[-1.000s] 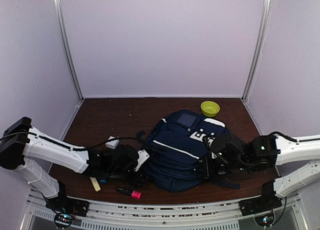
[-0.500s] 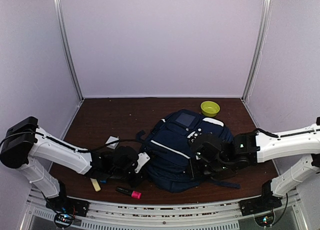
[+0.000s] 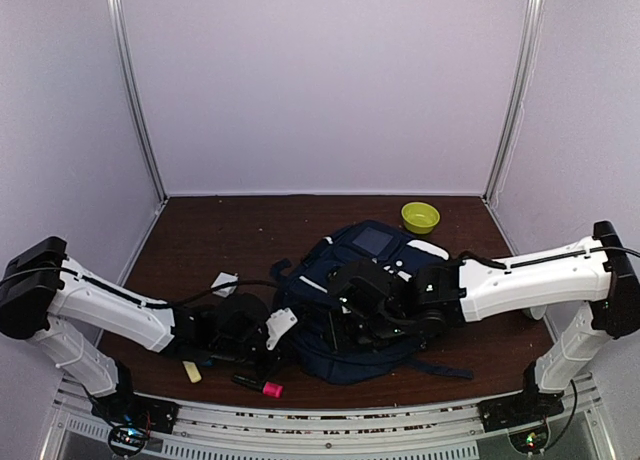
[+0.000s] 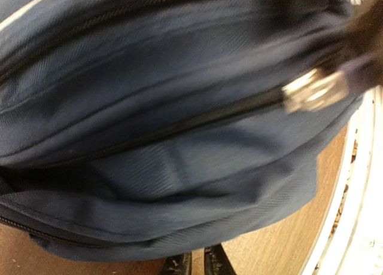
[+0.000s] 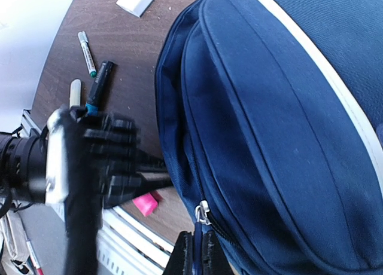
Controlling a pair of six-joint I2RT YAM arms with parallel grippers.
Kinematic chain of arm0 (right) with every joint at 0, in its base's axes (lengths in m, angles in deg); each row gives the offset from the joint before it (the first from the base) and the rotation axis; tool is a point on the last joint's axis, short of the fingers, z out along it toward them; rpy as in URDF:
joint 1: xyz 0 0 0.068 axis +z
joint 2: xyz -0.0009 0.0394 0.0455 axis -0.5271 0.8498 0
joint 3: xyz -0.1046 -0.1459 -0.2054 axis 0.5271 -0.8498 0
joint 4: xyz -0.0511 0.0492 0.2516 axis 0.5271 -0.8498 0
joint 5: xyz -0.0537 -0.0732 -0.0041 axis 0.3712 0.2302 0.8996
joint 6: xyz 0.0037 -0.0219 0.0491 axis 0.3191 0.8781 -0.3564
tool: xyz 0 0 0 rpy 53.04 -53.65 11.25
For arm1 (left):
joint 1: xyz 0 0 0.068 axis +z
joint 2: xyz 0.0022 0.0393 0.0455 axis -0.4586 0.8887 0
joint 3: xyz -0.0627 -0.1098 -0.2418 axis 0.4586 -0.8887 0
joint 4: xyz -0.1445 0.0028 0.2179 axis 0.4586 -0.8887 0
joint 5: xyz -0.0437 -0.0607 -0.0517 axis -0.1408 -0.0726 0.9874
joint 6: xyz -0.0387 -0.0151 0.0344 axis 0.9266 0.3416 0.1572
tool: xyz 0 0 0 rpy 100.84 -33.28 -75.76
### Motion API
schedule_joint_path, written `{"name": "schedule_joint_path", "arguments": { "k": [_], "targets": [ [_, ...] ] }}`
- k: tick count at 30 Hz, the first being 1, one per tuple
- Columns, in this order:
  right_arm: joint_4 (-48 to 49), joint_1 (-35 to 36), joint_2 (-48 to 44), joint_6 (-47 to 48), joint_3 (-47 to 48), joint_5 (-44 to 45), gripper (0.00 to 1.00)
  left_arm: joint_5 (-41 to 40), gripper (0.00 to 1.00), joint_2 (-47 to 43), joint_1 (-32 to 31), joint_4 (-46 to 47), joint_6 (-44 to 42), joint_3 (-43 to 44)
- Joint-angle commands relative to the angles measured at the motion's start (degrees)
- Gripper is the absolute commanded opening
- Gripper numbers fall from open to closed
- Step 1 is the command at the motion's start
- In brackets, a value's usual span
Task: Pack the student bag
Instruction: Unzip the second largest pocket of the student bag, then pick up the second largest pocket of the student bag.
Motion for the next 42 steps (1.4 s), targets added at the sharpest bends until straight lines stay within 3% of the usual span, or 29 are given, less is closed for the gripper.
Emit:
{"name": "schedule_joint_path", "arguments": {
  "k": [1, 9, 13, 18, 23, 26, 32, 37, 42],
  "targets": [
    [6.5, 0.2, 3.4, 2.1, 5.8, 0.9, 0.00, -0.8, 0.13, -3.8, -0.4, 4.7, 0.7, -0.4],
    [4.6, -2.4, 5.1, 4.3, 5.9, -0.3, 0.01, -6.3, 0.38, -11.7, -0.4, -2.7, 2.0, -0.9],
    [4.5, -3.0, 3.8, 6.2, 4.3, -1.9, 0.33, -8.5, 0.45, -16.2, -0.4, -9.3, 2.5, 0.5],
    [4.8, -4.3, 0.3, 9.3, 2.9, -4.8, 0.46, -11.7, 0.53, -20.0, -0.4, -18.9, 4.3, 5.0],
    [2.5, -7.2, -5.9, 11.9, 1.2, -3.1, 0.52, -13.5, 0.53, -18.4, -1.1, -31.1, 7.9, 12.7],
    [-0.3, -9.6, -10.1, 12.4, -1.5, 2.4, 0.56, -14.1, 0.52, -16.4, -3.4, -35.7, 11.6, 16.4],
    [1.5, -14.6, -17.7, 11.0, -11.7, 8.2, 0.57, -14.9, 0.49, -6.2, -5.6, -44.0, 16.8, 26.2],
    [4.7, -15.7, -21.3, 10.4, -17.1, 8.2, 0.57, -13.7, 0.47, -1.0, -4.3, -47.8, 14.5, 31.9],
    [7.2, -15.8, -22.9, 9.2, -20.9, 8.2, 0.56, -6.8, 0.42, 3.0, -1.8, -47.8, 21.4, 35.3]
  ]
}}
